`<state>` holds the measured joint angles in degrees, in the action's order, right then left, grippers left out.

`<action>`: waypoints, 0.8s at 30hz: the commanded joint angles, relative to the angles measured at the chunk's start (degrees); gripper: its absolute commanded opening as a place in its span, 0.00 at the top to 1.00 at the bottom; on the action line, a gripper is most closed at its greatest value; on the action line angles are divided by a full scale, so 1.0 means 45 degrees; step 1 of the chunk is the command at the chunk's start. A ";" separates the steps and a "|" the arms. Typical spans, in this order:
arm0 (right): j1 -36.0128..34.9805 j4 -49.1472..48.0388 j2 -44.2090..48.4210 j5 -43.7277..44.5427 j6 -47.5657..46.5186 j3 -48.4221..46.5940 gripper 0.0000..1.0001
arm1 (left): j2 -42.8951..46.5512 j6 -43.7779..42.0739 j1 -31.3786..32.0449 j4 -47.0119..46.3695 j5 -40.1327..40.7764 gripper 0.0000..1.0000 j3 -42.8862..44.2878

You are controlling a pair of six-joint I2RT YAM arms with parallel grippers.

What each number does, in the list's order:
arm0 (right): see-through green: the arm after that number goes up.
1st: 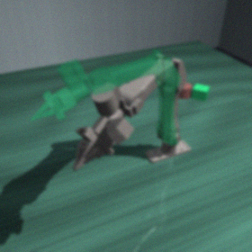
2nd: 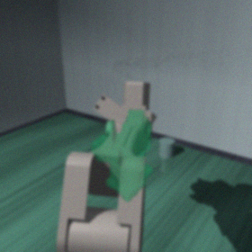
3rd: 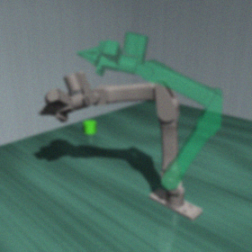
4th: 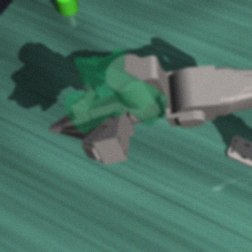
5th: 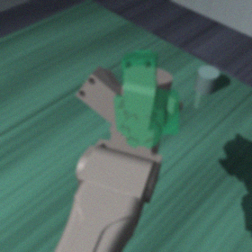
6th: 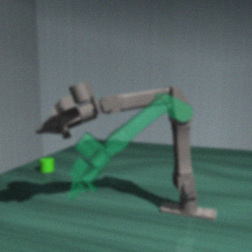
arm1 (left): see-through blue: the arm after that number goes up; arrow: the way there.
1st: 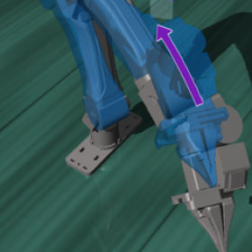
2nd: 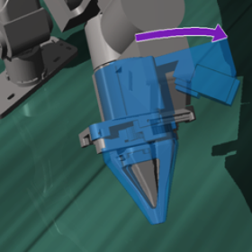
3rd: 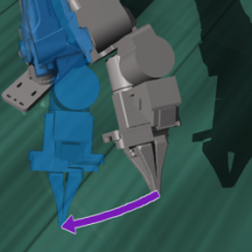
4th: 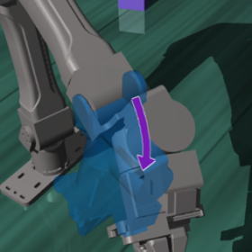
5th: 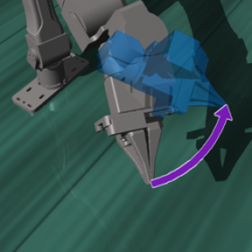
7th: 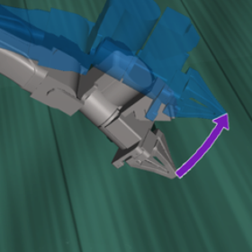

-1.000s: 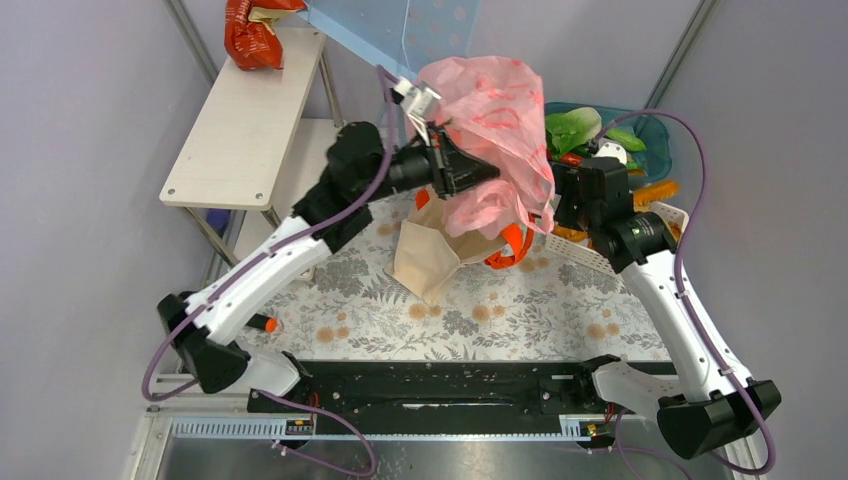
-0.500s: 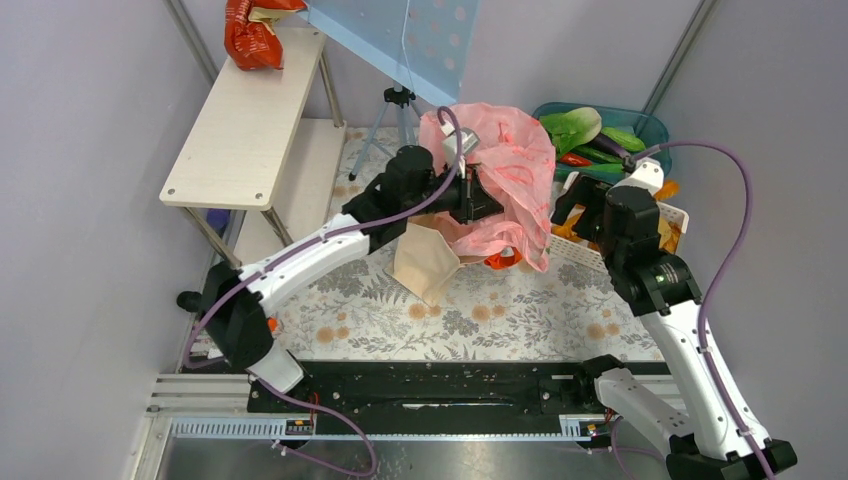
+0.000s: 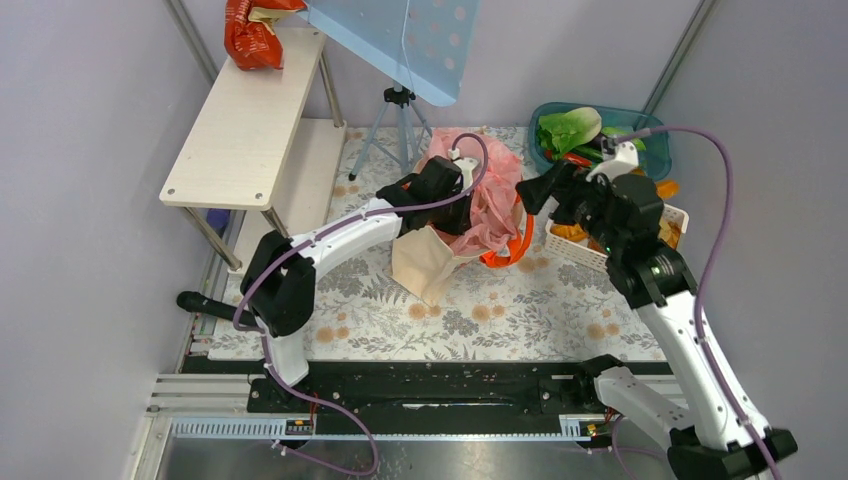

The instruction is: Untie the knot of the grocery bags and take out the mixed food

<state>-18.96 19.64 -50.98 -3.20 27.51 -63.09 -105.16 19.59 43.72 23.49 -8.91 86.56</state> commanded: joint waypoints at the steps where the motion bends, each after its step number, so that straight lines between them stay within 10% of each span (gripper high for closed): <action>1: -0.0752 -0.1145 -0.1369 -0.0317 0.0123 -0.0566 0.01 | 0.0994 -0.0697 0.0023 0.0621 0.0357 0.99 0.0357; 7: -0.1188 -0.1385 -0.2669 0.0335 0.0059 -0.1105 0.07 | 0.3134 -0.1636 0.0012 0.0984 -0.0285 0.38 0.0393; 12: -0.1288 -0.1482 -0.3394 0.0595 0.0118 -0.1527 0.12 | 0.4428 -0.2712 0.0013 0.2412 0.0078 0.16 0.0503; 19: -0.1801 -0.1193 -0.4689 0.0495 -0.0575 -0.2635 0.05 | 0.5875 -0.3473 -0.0100 0.4363 0.0505 0.10 0.1231; 24: -0.2622 -0.0936 -0.6011 0.1259 -0.1554 -0.3665 0.05 | 0.6121 -0.4532 -0.0196 0.4152 0.5282 0.11 0.0549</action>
<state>-27.83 15.90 -74.30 -1.10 25.04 -74.78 -78.87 4.23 43.75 41.74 -2.57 89.80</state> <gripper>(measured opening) 0.953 0.901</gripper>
